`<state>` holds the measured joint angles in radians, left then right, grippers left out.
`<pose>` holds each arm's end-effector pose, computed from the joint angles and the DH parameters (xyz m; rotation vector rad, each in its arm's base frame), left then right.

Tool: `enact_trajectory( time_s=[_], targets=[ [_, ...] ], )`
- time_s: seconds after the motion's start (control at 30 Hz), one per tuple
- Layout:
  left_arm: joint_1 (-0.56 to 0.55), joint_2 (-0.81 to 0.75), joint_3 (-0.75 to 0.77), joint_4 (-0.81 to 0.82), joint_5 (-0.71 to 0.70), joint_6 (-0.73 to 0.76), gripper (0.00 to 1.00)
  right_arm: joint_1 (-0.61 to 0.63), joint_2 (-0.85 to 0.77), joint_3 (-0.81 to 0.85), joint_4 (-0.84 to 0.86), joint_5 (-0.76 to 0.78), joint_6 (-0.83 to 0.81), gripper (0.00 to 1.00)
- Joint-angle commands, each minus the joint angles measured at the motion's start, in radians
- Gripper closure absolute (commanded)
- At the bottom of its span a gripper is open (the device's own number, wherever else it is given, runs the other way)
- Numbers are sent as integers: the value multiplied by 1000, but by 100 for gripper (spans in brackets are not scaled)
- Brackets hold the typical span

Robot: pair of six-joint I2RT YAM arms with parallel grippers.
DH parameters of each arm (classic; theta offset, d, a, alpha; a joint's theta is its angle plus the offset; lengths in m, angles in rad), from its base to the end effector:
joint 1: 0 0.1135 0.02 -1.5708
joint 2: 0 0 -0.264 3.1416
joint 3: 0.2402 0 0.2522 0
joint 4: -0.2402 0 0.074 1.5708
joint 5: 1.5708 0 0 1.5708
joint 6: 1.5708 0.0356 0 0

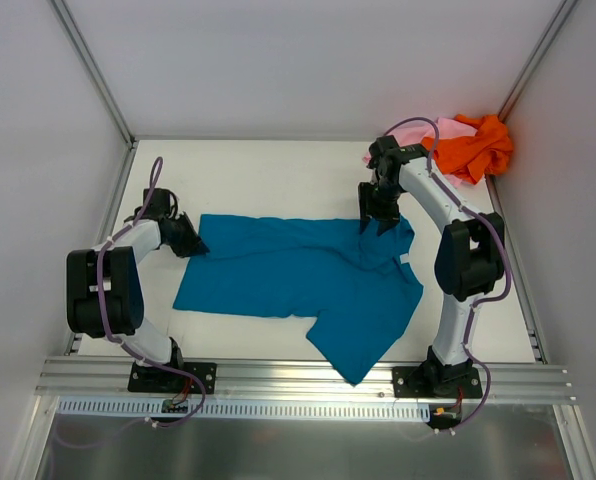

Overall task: Fold and stack the t-shirts
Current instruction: Fold the flattened tshirt in 1/3 of the way

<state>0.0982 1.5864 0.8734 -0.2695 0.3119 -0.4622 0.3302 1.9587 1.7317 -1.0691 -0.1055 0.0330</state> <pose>0.3081 0.0194 0.1729 -0.5926 2.5015 -0.5379 0.3788 0.1338 0.2559 -0.4475 2.8474 0.2216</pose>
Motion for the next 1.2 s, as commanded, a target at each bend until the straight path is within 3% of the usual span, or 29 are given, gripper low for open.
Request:
enact_trajectory(
  time_s=[0.0, 0.23, 0.37, 0.73, 1.17],
  targets=[
    [0, 6, 36, -11, 13, 14, 100, -8, 2, 42, -42, -3, -1, 48],
    [0, -2, 107, -34, 13, 10, 100, -10, 9, 40, -37, -7, 5, 48],
    [0, 27, 232, -54, 16, 2, 100, -10, 14, 37, -34, -11, 13, 48],
    [-6, 225, 551, -37, 72, -72, 100, -11, 22, 32, -34, -7, 16, 48],
    [-34, 349, 726, 32, 181, -101, 100, -14, 35, 25, -34, -8, 21, 48]
  ],
)
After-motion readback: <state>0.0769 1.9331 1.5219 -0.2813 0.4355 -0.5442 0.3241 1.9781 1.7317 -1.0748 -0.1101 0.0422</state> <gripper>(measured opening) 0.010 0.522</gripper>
